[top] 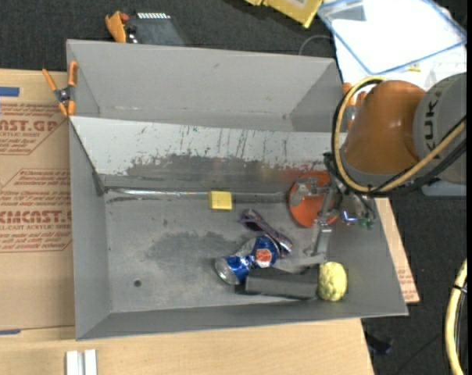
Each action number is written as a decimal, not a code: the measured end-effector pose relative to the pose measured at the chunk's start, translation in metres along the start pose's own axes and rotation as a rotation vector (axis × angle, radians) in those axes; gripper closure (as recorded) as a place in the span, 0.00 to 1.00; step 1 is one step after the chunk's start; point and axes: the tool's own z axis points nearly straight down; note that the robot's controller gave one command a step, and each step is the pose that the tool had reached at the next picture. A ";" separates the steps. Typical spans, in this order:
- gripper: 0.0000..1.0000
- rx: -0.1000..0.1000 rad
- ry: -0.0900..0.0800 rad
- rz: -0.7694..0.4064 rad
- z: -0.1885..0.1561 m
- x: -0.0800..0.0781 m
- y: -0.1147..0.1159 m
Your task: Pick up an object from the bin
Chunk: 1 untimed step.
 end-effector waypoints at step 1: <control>0.00 0.001 -0.007 -0.001 -0.005 -0.002 0.000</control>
Offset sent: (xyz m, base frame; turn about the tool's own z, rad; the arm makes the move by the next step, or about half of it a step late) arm -0.0340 0.0630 -0.0660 0.0124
